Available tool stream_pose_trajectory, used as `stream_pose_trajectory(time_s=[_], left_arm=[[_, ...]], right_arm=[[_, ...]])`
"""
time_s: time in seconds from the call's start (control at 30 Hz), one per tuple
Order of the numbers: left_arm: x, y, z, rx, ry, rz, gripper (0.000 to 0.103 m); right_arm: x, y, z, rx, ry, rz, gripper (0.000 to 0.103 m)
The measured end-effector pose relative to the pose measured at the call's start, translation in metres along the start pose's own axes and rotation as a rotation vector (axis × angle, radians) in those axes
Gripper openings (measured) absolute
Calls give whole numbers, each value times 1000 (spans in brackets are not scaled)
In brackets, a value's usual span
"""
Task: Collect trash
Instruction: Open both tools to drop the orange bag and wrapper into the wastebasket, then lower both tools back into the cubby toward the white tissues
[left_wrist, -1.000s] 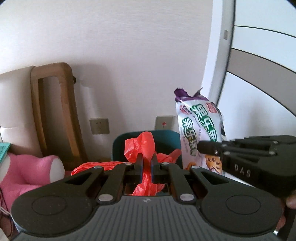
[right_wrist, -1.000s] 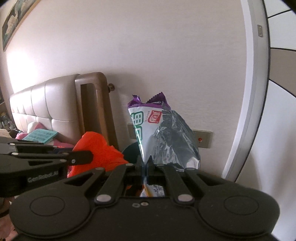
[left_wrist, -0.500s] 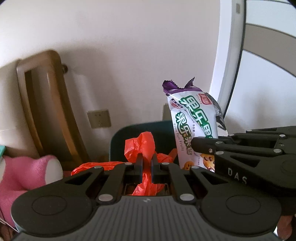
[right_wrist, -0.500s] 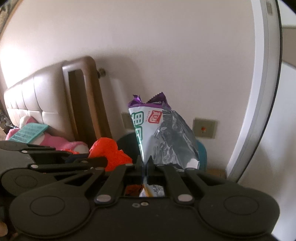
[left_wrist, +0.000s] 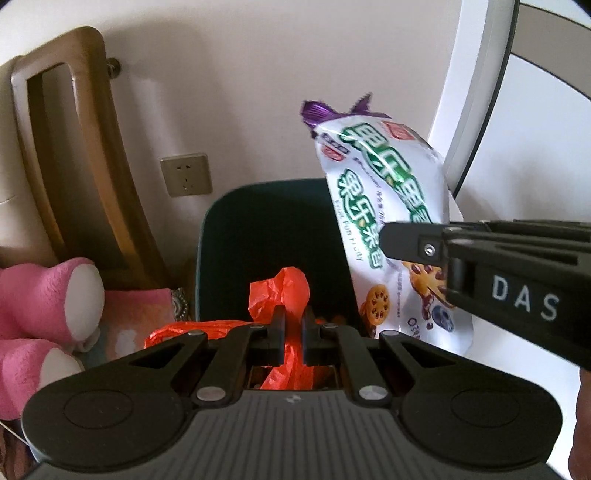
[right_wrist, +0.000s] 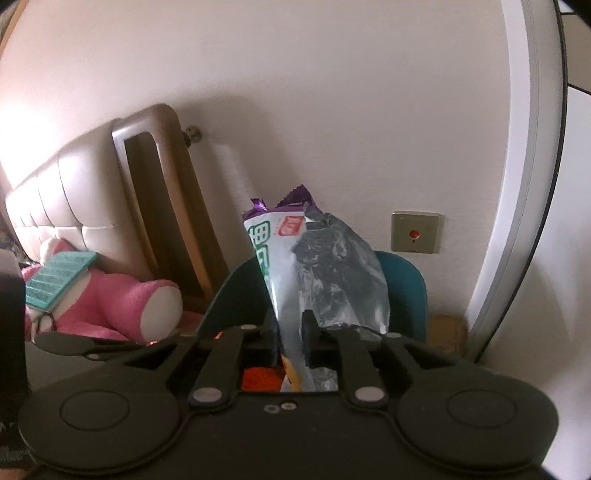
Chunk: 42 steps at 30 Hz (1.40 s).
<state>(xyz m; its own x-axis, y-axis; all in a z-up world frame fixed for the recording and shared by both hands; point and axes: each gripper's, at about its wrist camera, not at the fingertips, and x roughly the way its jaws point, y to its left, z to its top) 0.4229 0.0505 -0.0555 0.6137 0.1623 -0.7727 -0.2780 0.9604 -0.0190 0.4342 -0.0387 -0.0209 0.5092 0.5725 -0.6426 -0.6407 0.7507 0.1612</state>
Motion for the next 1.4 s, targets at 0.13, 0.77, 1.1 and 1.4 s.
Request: stream_pose_trajectory(time_s=[0.13,0.77,1.1,1.4], left_arm=[[6,-4,1,36,17,5,8],[-16,-8,-7,53,-22,-7,73],[-61,-5,-30,41,-63,-46,78],[-99,10,-94,22,-97,-62,79]], right_arm=[[7,0,1,-18,25,-28,19],[-38,-16,-14,54,-53,17,45],[-88,-5,-53,23,-128,-1,67],[-122,14,-115,6,-144,9,82]])
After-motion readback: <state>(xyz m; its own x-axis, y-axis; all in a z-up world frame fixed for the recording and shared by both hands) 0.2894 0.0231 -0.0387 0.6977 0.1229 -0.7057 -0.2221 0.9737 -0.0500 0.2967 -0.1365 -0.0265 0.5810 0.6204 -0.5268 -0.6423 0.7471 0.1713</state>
